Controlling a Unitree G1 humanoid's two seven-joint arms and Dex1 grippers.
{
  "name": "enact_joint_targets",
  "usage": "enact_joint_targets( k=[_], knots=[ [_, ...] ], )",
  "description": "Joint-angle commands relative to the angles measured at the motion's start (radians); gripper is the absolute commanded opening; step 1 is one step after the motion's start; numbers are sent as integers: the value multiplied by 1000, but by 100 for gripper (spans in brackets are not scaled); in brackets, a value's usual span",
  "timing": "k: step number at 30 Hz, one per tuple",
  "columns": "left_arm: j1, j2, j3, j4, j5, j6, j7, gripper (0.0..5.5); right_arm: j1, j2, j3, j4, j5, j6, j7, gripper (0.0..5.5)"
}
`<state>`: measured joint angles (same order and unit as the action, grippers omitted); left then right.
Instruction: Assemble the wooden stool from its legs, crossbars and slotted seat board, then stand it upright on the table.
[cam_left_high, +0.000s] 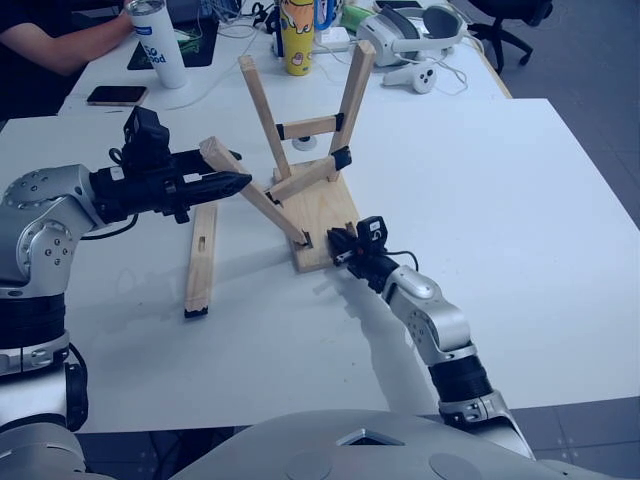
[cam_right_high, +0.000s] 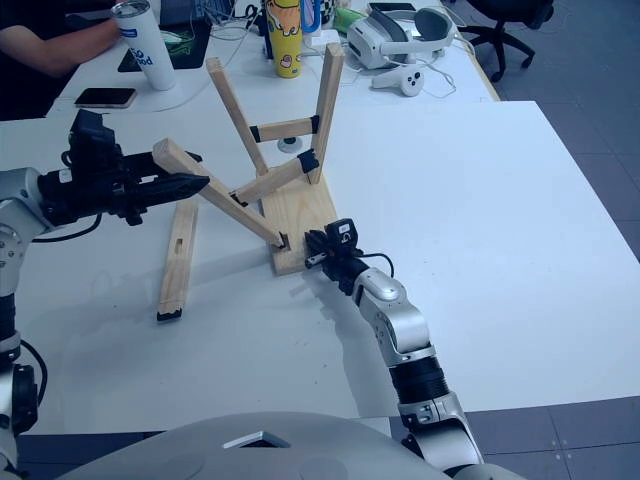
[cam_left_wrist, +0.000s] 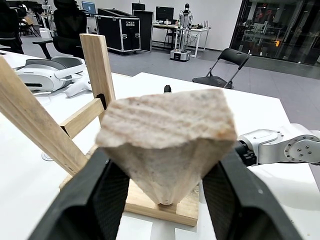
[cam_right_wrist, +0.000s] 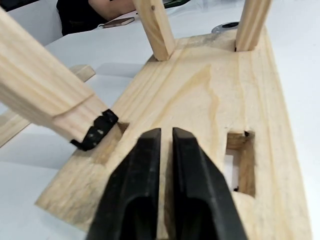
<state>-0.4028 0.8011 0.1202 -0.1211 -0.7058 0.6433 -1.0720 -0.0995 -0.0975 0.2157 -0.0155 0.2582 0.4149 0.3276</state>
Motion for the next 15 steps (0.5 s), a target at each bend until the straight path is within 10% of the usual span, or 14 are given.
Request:
enact_joint_targets(
  k=[1,15],
  knots=[
    [-41,3,-48,12,42,-4,-20,202,2,-6,13,52,-35,43,-7,0],
    [-24,64,-158,-6,171,-31,-43,201,2,3,18,96,-59,44,-8,0]
  ],
)
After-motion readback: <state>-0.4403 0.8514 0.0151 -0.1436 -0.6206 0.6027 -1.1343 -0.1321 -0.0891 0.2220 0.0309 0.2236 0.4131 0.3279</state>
